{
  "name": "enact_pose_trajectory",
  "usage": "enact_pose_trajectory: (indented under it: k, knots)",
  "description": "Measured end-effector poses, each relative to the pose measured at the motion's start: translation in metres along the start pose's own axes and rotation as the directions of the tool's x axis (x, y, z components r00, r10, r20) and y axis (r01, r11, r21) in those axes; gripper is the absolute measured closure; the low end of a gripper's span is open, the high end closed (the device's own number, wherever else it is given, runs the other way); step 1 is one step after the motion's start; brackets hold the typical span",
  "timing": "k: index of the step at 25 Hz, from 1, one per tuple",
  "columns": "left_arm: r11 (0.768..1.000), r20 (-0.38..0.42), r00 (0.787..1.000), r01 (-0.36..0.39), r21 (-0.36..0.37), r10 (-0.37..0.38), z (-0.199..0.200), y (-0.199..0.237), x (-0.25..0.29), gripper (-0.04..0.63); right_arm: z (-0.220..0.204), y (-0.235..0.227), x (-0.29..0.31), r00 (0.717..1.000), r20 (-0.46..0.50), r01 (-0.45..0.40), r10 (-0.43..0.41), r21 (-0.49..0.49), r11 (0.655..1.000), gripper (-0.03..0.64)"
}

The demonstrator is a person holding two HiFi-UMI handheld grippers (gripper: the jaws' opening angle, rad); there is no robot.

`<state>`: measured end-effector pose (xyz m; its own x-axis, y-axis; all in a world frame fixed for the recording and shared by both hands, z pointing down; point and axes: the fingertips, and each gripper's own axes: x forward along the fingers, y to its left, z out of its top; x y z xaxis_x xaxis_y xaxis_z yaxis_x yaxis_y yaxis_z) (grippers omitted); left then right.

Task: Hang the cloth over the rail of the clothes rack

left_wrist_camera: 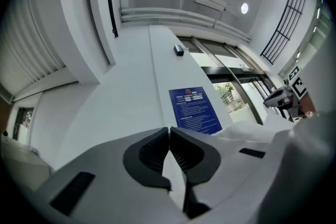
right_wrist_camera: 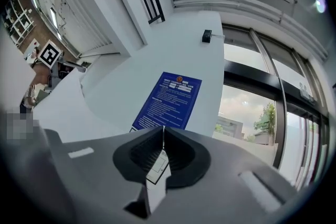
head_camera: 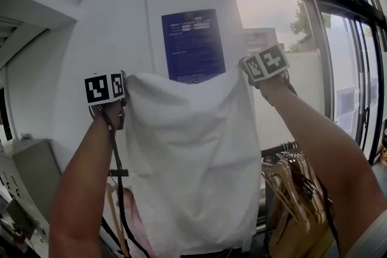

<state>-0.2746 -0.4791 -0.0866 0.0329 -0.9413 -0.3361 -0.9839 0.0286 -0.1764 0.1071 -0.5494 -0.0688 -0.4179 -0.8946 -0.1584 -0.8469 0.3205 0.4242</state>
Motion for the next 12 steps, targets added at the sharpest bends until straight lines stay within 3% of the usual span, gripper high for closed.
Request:
enact_pose_trajectory:
  k: [5,12]
  knots:
    - [0.995,-0.073,0.994,-0.087,-0.047,0.084,-0.045,0.035,0.062,0.584,-0.052,-0.037,0.082,0.998,-0.064,-0.005,0.004,-0.01,1.0,0.606]
    - [0.994,-0.216,0.974,-0.087,-0.062,0.072,-0.133,0.048,0.148,0.584,-0.111,-0.043,0.184,0.986,-0.168,-0.023,0.017,-0.031,0.999,0.606]
